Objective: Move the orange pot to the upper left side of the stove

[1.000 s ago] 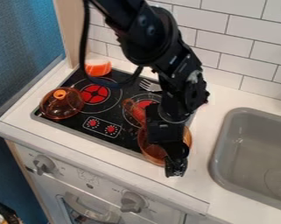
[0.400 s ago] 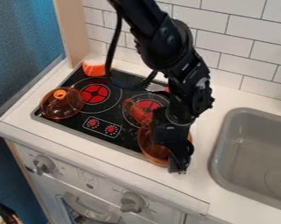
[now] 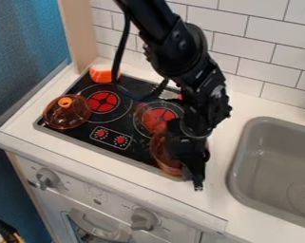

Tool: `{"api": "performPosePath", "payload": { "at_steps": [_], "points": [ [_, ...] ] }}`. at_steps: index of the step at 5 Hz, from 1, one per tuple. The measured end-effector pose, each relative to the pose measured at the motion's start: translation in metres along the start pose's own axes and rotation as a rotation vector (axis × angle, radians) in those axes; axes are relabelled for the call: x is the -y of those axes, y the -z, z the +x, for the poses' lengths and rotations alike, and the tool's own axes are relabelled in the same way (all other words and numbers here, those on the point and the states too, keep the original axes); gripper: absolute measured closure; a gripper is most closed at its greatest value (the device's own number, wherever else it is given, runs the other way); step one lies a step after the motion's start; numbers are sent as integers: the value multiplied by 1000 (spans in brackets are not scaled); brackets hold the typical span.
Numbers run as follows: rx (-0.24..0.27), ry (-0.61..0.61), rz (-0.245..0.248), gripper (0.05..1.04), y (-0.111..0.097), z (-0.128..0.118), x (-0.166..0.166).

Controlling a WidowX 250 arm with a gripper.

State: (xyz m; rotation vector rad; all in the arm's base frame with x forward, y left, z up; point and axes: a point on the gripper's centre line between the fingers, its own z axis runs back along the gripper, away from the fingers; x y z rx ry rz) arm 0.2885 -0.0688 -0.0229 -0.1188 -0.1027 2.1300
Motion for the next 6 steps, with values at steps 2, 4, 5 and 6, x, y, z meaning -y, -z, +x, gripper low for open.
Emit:
{"api": "performPosePath", "payload": {
  "at_steps": [2, 4, 5, 6],
  "points": [
    [-5, -20, -10, 1006, -7, 3, 6],
    [-30, -67, -54, 1007, -25, 7, 20],
    [-75, -127, -89, 1007, -45, 12, 34],
    [-127, -235, -157, 1007, -66, 28, 53]
  ]
}}
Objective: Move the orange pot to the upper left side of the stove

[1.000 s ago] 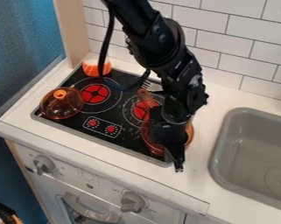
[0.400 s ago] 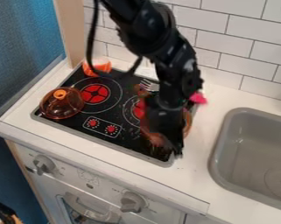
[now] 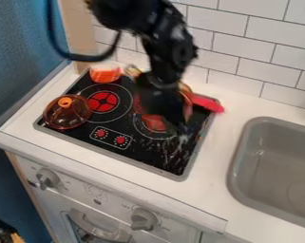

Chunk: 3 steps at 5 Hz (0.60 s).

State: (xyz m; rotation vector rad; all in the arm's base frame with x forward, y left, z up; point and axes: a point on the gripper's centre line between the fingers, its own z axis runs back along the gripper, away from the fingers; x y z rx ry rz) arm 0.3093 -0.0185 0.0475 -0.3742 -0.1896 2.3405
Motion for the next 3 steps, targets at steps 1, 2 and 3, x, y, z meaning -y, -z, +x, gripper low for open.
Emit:
{"api": "performPosePath", "payload": {
  "at_steps": [1, 2, 3],
  "points": [
    [-3, -78, -72, 1007, -7, 4, 17],
    [41, -188, -149, 1007, -4, 13, 46],
    [138, -269, -176, 1007, 15, 27, 68]
  ]
}}
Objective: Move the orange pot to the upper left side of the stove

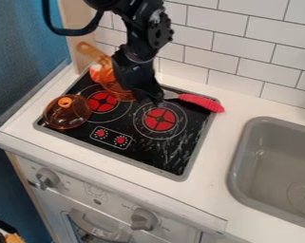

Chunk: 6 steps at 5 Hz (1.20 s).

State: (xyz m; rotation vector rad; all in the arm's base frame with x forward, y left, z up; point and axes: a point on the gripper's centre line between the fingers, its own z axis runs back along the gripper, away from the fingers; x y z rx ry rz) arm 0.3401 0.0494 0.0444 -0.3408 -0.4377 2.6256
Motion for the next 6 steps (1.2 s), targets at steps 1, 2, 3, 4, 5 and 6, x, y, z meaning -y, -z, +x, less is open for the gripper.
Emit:
{"api": "performPosePath", "payload": {
  "at_steps": [1, 2, 3, 4, 5, 6],
  "points": [
    [76, -52, -9, 1007, 21, 5, 21],
    [123, -87, 2, 1007, 38, 7, 30],
    [171, -93, 43, 1007, 55, 7, 31],
    [211, -76, 90, 1007, 75, 3, 27],
    [209, -64, 98, 1007, 77, -4, 31],
    [221, -73, 108, 977, 79, -5, 30]
  ]
}}
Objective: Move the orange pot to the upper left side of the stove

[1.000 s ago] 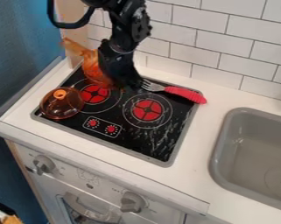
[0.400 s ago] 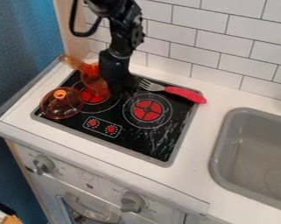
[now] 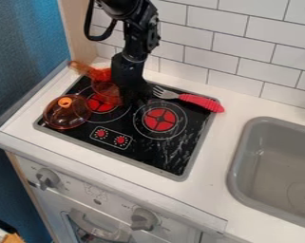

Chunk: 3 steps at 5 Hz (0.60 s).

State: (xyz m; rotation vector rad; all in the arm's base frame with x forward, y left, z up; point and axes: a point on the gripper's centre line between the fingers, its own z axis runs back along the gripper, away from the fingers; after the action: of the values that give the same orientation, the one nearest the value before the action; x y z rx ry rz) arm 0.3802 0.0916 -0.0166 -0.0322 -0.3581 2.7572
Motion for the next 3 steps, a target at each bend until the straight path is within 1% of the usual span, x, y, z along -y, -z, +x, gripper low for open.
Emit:
{"api": "performPosePath", "payload": {
  "at_steps": [1, 3],
  "points": [
    [9, -23, 3, 796, 1, 2, -5],
    [16, -20, 3, 231, -2, 3, -8]
  ]
}}
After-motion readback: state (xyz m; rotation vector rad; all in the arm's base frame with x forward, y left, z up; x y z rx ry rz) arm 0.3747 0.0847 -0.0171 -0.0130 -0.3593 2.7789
